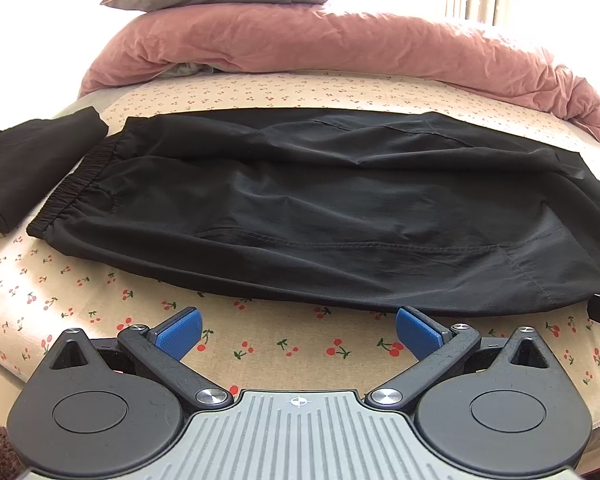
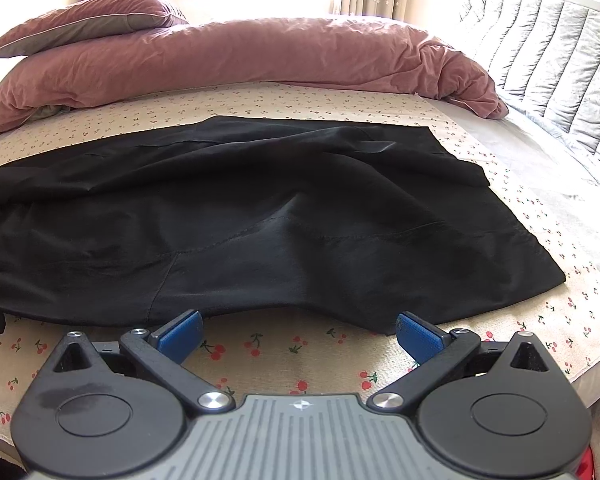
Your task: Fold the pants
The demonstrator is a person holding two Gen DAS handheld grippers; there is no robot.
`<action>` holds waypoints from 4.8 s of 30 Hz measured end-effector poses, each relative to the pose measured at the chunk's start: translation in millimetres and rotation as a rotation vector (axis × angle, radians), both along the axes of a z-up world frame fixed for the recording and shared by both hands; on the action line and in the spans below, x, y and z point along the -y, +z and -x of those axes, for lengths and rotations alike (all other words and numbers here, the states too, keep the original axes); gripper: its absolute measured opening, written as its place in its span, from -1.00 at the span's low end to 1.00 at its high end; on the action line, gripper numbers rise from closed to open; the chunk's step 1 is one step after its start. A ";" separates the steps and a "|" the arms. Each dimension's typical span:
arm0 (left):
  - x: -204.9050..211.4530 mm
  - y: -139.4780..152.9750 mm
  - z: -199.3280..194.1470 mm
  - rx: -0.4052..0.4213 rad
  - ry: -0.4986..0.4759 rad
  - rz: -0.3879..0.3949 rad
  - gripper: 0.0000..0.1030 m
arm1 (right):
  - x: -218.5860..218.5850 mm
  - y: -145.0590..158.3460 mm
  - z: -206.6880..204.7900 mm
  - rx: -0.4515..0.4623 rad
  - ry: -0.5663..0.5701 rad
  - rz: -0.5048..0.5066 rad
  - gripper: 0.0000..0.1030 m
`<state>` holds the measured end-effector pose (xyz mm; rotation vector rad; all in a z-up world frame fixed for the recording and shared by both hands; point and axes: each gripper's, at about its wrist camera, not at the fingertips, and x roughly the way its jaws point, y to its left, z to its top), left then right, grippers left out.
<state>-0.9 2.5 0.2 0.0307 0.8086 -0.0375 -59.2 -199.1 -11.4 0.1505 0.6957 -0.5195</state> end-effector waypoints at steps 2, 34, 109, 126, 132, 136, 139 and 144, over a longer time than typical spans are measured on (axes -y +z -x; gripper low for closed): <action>0.4 0.1 0.0 -0.001 -0.001 0.001 1.00 | -0.1 0.0 -0.1 -0.001 0.001 0.000 0.99; 1.3 -0.2 1.0 -0.003 -0.001 0.004 1.00 | -1.9 -1.9 -2.1 -0.009 0.004 0.001 1.00; -234.5 -40.1 -60.4 0.074 0.401 0.504 0.65 | 213.5 -42.0 68.9 0.169 -0.367 -0.398 0.73; -240.6 -42.4 -59.6 0.123 0.417 0.486 -1.00 | 265.5 -48.4 93.6 0.417 -0.568 -0.450 -0.99; -244.1 -23.6 -52.8 0.069 0.364 0.397 -1.00 | 254.7 -35.3 104.7 0.319 -0.566 -0.332 -1.00; -245.4 -22.7 -43.0 0.023 0.327 0.364 -1.00 | 251.0 -36.0 114.5 0.260 -0.568 -0.290 -1.00; -247.7 -23.1 -36.6 -0.012 0.303 0.345 -0.99 | 249.4 -33.7 121.2 0.231 -0.566 -0.275 -1.00; -247.1 -31.1 -35.2 -0.075 0.282 0.291 -0.91 | 250.7 -40.9 120.0 0.132 -0.569 -0.255 -1.00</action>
